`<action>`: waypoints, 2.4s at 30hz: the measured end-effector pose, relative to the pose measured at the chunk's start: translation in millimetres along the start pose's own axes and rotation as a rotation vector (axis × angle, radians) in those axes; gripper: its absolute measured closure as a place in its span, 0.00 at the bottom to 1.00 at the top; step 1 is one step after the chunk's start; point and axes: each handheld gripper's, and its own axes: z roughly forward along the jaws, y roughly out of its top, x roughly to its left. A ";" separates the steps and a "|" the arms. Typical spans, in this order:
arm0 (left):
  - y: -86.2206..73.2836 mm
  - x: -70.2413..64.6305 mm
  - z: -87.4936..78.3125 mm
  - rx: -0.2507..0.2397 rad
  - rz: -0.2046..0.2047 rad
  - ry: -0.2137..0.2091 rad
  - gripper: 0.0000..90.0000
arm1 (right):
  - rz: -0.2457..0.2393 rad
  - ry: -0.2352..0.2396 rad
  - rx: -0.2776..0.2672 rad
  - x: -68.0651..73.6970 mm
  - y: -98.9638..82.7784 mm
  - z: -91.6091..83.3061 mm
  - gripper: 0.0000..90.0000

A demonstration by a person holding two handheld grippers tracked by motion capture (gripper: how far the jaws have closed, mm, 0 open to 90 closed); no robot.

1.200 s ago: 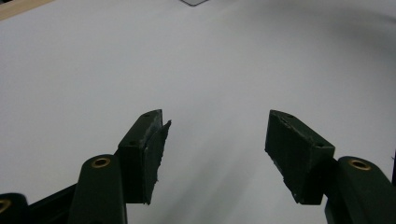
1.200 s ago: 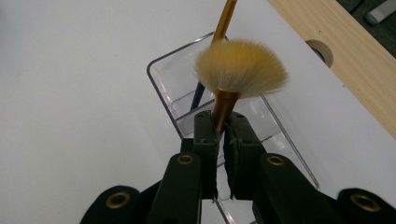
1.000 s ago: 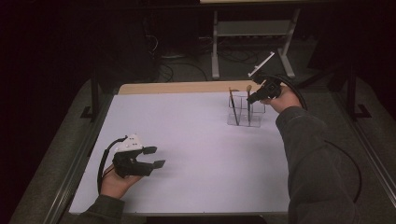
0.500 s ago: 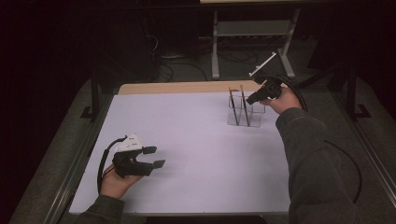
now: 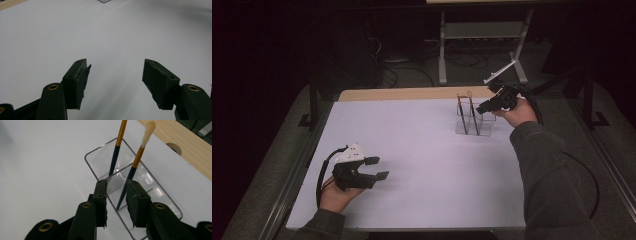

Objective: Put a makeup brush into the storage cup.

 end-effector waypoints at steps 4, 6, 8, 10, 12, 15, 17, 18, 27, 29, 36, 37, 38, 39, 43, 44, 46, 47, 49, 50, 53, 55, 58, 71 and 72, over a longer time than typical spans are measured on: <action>0.5 0.0 -0.1 0.003 -0.001 0.002 0.39 | 0.012 0.002 -0.014 1.7 -4.6 -1.9 0.71; 1.1 -0.3 0.1 0.002 -0.003 0.007 0.36 | 0.002 -0.004 -0.030 3.0 -7.6 -3.6 0.70; 1.1 -0.6 0.6 0.005 -0.006 0.003 0.36 | 0.012 -0.006 -0.037 4.4 -10.0 -4.9 0.68; 1.2 -0.5 1.1 0.006 -0.009 0.003 0.35 | 0.005 -0.013 -0.043 5.2 -12.9 -6.2 0.67; 1.2 -0.6 0.9 0.006 -0.010 0.003 0.34 | 0.008 -0.013 -0.053 5.9 -15.5 -7.9 0.66; 1.4 -0.3 -1.0 0.002 -0.009 0.007 0.34 | 0.023 -0.008 -0.065 7.5 -19.7 -11.2 0.63; 1.2 0.1 -1.9 -0.001 -0.008 0.008 0.33 | 0.020 -0.010 -0.078 8.3 -22.9 -12.4 0.62; 1.0 0.2 -2.6 -0.003 -0.008 0.008 0.33 | 0.027 -0.007 -0.077 8.7 -23.7 -13.2 0.62; 0.9 -1.2 -2.8 -0.005 -0.016 0.009 0.31 | 0.037 -0.003 -0.109 13.5 -31.3 -15.1 0.55; 1.3 -0.9 -3.2 -0.005 -0.014 0.010 0.31 | 0.038 -0.002 -0.112 14.8 -33.3 -14.4 0.53; 1.0 0.4 -3.7 -0.007 -0.019 0.009 0.31 | 0.055 -0.004 -0.128 17.1 -40.7 -15.5 0.48; 0.9 0.7 -3.7 -0.006 -0.018 0.009 0.31 | 0.051 -0.003 -0.130 17.4 -41.7 -15.7 0.48; 0.9 0.8 -3.6 -0.006 -0.018 0.009 0.30 | 0.054 -0.004 -0.136 18.6 -42.8 -15.9 0.47; 0.6 1.1 -3.5 -0.006 -0.021 0.010 0.30 | 0.052 -0.003 -0.136 18.7 -43.5 -16.1 0.46; -1.1 2.6 -3.4 -0.008 -0.033 0.007 0.30 | 0.061 -0.009 -0.143 20.1 -46.3 -16.8 0.44; -1.2 3.5 -3.7 -0.007 -0.030 0.009 0.30 | 0.061 -0.007 -0.151 20.5 -47.0 -17.0 0.43; -1.8 4.3 -3.9 -0.008 -0.029 0.009 0.29 | 0.064 -0.003 -0.159 21.9 -48.4 -17.0 0.42; -2.2 4.2 -4.0 -0.011 -0.034 0.009 0.29 | 0.050 -0.009 -0.165 21.8 -49.6 -16.6 0.41; -2.7 4.0 -4.4 -0.013 -0.041 0.012 0.29 | 0.059 -0.004 -0.166 24.0 -51.1 -17.4 0.40; -2.7 4.2 -4.9 -0.011 -0.043 0.012 0.29 | 0.064 -0.003 -0.168 25.2 -52.3 -17.7 0.39; -3.0 4.6 -5.7 -0.011 -0.041 0.013 0.29 | 0.067 0.001 -0.171 26.6 -55.6 -18.4 0.38; -3.0 4.6 -5.7 -0.010 -0.038 0.013 0.29 | 0.061 0.001 -0.180 27.3 -58.6 -18.9 0.37; -3.1 4.1 -5.2 -0.010 -0.042 0.014 0.29 | 0.069 0.004 -0.181 28.6 -62.0 -19.4 0.36; -3.0 4.5 -6.2 -0.012 -0.039 0.013 0.28 | 0.072 0.005 -0.214 32.1 -76.8 -20.3 0.32; -3.1 4.7 -6.5 -0.011 -0.039 0.012 0.28 | 0.082 0.007 -0.213 33.3 -77.4 -20.5 0.32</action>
